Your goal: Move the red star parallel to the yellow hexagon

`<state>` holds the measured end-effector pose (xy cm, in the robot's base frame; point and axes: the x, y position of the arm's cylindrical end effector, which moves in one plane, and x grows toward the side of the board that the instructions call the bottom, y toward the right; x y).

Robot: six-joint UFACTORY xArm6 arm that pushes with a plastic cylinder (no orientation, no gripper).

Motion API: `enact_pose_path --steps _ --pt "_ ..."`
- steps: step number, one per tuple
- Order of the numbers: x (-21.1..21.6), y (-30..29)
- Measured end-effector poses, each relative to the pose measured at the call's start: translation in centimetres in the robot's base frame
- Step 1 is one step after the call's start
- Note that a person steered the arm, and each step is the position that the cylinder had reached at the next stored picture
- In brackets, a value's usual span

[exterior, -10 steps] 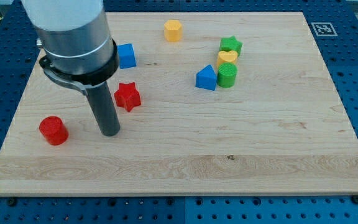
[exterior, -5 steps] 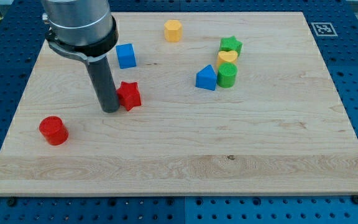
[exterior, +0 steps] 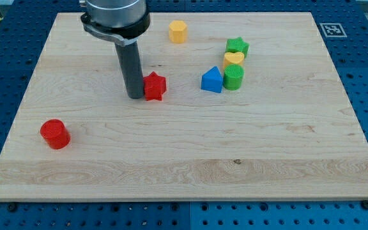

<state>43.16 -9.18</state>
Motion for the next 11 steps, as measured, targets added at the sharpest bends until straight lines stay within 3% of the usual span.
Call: enact_pose_path --steps 11 --pt "1.3 8.4"
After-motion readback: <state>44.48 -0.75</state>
